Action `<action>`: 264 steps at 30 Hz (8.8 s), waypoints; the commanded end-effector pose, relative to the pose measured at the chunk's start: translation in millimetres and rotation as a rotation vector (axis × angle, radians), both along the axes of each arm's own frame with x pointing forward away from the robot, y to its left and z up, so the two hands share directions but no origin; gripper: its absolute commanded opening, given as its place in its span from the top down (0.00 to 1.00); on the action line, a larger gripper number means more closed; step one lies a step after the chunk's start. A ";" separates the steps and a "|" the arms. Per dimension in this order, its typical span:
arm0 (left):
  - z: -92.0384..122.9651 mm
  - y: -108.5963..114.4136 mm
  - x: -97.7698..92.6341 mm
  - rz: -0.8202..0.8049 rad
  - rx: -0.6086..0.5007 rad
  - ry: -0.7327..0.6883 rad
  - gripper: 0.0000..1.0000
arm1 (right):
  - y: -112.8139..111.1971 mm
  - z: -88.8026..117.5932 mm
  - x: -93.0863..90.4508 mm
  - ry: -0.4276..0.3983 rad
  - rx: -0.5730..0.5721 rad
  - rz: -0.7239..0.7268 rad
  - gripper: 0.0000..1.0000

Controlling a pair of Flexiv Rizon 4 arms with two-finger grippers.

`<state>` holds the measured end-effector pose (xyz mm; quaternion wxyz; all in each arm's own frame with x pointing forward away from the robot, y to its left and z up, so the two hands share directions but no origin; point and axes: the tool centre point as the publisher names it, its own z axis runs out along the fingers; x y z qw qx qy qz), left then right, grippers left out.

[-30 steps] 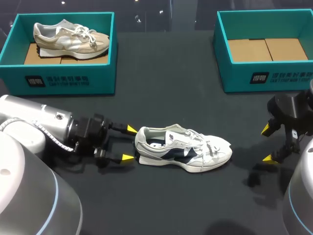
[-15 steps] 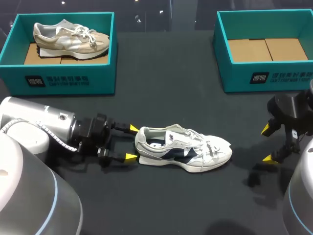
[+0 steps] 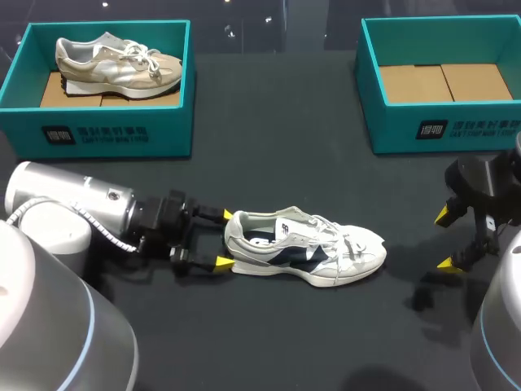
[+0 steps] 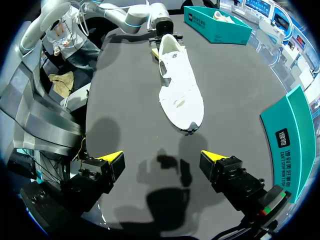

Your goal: Take the shoe out of the shoebox, open the shoe tongue, remove and reinsert the insole, then place the shoe into the shoebox

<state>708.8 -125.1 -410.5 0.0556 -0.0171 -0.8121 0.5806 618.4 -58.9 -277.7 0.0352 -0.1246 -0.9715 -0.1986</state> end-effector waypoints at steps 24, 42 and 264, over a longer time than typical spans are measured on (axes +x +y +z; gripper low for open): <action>-9.9 -38.1 -4.1 -0.056 -0.027 0.030 0.00 | 0.2 -0.1 -1.1 -0.001 -0.002 -0.001 0.00; -12.1 -54.7 -7.5 -0.016 -0.051 0.042 0.00 | 0.2 -0.1 -1.1 -0.001 -0.002 -0.001 0.00; -8.8 -54.1 -7.3 -0.030 -0.062 0.037 1.00 | 205.3 -67.0 64.3 0.038 -0.784 -1.420 0.00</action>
